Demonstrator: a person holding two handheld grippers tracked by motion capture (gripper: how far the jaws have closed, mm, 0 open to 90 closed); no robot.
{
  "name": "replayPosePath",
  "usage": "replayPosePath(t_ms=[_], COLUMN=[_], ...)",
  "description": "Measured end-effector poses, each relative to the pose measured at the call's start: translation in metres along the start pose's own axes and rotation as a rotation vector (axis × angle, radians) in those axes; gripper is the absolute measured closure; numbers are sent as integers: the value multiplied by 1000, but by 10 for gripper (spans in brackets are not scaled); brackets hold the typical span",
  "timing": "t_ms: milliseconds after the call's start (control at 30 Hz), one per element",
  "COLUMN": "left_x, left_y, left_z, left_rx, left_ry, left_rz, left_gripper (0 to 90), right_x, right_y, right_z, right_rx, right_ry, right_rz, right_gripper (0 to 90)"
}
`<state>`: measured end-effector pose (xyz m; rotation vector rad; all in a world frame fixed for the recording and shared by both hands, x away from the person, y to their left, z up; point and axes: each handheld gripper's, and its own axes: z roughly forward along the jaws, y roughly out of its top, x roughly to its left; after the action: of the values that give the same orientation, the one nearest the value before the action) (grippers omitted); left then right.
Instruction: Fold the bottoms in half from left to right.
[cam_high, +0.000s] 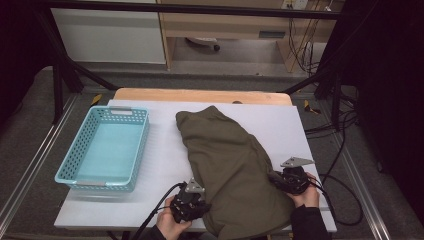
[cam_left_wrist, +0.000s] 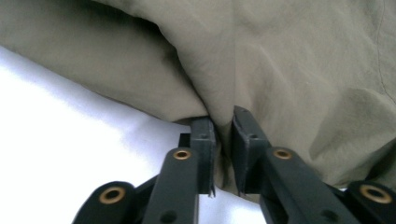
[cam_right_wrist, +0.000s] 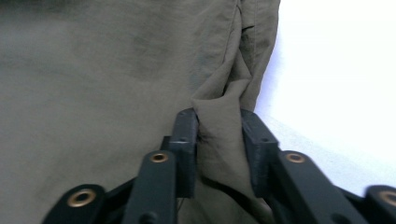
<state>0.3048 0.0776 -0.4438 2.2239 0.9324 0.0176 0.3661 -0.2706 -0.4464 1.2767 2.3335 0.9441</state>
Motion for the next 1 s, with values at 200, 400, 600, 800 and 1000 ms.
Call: replayPosePath(t_ms=[200,400,600,800,1000], left_x=[0,1,5,10,19], left_y=[0,1,2,2,-3], left_z=[0,-4,-12,-19,-32], left_rx=[1,-9,-4,9,31], left_ry=[-1,-6,-24,-30,-24], left_rz=[6,22,29,46,57], left_gripper=[865,876,877,877,877], right_x=[1,2,5,10,18], right_y=[1,3,5,6,3], right_z=[0,-3,-7,-9,-10], right_rx=[0,-2,-2,0,-15], right_ry=[19,13,19,37,81], right_rz=[26,32,44,60,106], right_gripper=[835,860,862,861,861])
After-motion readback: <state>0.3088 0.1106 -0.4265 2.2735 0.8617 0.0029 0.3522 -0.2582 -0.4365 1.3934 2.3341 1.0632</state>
